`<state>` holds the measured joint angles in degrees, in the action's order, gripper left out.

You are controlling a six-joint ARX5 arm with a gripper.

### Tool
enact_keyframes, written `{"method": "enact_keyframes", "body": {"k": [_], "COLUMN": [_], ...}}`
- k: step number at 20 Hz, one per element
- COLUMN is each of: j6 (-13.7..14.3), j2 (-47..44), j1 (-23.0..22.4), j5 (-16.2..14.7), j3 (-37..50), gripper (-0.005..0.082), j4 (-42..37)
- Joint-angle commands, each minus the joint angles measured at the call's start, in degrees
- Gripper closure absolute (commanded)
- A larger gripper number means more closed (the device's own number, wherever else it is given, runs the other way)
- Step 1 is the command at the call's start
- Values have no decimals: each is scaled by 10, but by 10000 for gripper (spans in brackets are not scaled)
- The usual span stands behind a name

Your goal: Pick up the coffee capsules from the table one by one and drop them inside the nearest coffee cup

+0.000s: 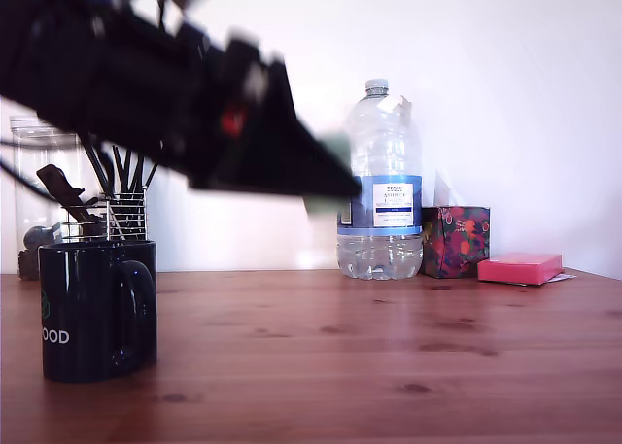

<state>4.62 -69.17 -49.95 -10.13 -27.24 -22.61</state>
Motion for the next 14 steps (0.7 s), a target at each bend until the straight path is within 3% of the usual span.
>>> {"method": "enact_keyframes", "body": {"k": [1,5,14], "j6": [-3,-1,10], "j2": [28,92,145], "j1": [15,66,205], "j5": [20,47,53], "j3": [1,1,1], "gripper": [556,556,556], "j4": [22,92,209]}}
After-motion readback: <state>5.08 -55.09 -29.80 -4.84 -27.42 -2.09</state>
